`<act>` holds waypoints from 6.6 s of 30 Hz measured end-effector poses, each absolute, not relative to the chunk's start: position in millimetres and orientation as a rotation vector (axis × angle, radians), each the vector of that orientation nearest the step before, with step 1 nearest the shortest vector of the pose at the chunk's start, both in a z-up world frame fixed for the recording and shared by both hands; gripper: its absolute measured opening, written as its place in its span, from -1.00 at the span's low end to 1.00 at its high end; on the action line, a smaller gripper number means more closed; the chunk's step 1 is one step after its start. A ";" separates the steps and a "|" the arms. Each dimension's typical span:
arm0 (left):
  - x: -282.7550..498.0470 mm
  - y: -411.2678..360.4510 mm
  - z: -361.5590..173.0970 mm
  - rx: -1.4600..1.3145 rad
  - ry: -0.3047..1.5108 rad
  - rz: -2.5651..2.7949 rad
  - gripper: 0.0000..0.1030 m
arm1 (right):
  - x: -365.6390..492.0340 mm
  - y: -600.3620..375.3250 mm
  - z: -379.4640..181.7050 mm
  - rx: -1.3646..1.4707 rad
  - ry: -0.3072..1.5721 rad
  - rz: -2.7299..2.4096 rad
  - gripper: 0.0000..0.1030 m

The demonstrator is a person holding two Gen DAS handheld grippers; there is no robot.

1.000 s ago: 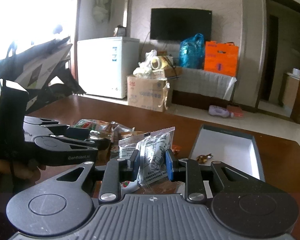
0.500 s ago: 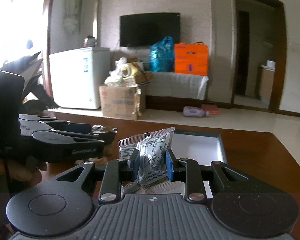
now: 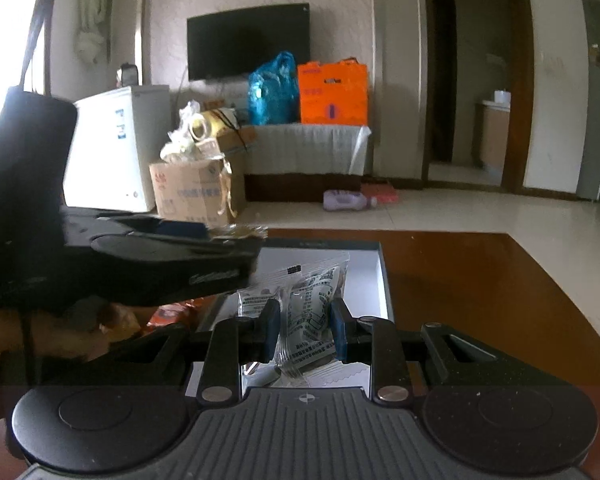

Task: Organize snacks
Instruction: 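Carry the biscuit packet and clear packet over the white box, then open both tools to release the packets into the box, then move both tools back over the snack pile, then grasp the silver tube with the right tool while the left tool grasps the red bar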

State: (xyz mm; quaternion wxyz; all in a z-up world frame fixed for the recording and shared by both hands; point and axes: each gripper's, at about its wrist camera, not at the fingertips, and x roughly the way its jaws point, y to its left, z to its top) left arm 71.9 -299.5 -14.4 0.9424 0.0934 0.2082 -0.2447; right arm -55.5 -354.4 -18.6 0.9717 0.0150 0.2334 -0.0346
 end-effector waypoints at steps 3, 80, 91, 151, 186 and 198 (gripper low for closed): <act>83.7 -315.3 -22.1 0.188 0.433 -0.500 -0.10 | -48.0 -355.4 -24.0 0.036 0.490 -0.074 -0.45; -22.0 -162.5 -66.0 0.131 0.495 -0.177 0.70 | -46.3 -333.7 -19.0 -0.022 0.453 -0.093 0.29; -66.4 -158.2 -109.1 0.228 0.584 -0.227 0.70 | -42.4 -294.0 -19.1 -0.055 0.463 -0.002 0.31; 4.9 -79.2 -101.7 0.620 0.465 -0.571 0.71 | 22.5 -173.9 -75.6 -0.212 0.793 0.331 -0.45; -4.4 -39.2 -106.0 0.145 0.579 -0.176 -0.50 | -8.4 -161.0 -81.6 -0.215 0.775 0.258 -0.45; 11.5 -26.4 -107.2 0.055 0.633 -0.041 0.56 | -3.8 -149.3 -90.3 -0.185 0.737 0.210 -0.45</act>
